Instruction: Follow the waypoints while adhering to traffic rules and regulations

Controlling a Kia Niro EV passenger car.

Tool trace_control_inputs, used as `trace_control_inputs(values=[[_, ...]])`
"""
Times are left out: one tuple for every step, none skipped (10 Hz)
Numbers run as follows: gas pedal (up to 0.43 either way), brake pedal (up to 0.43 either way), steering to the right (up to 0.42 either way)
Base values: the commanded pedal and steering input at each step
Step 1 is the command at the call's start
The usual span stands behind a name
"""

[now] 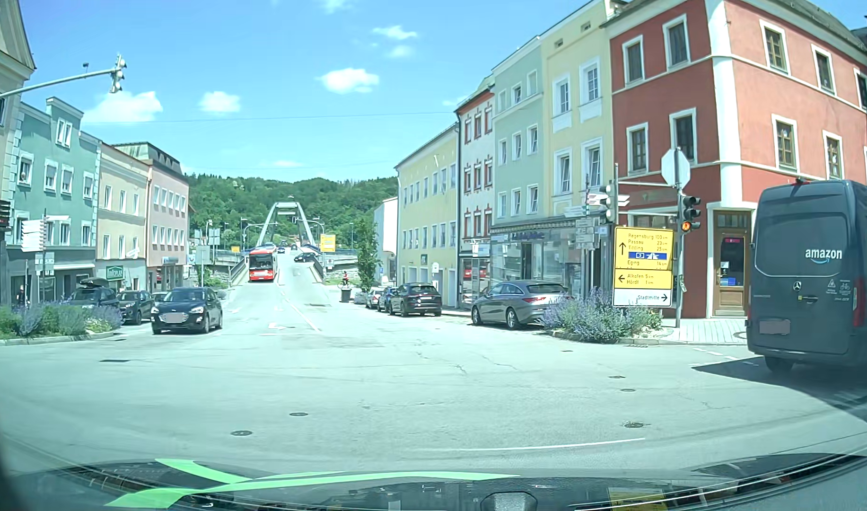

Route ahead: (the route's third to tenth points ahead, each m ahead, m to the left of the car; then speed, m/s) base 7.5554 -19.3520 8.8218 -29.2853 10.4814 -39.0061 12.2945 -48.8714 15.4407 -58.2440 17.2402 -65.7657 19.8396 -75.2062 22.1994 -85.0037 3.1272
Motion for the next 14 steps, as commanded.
trace_control_inputs(values=[[0.0,0.159,0.266],[0.0,0.152,0.299],[0.0,0.152,0.327],[0.0,0.152,0.344],[0.0,0.152,0.366],[0.0,0.146,0.391],[0.0,0.146,0.409],[0.0,0.146,0.436],[0.0,0.146,0.455],[0.0,0.14,0.468],[0.0,0.085,0.48],[0.0,0.012,0.496],[0.0,0.0,0.518],[0.0,0.0,0.535]])
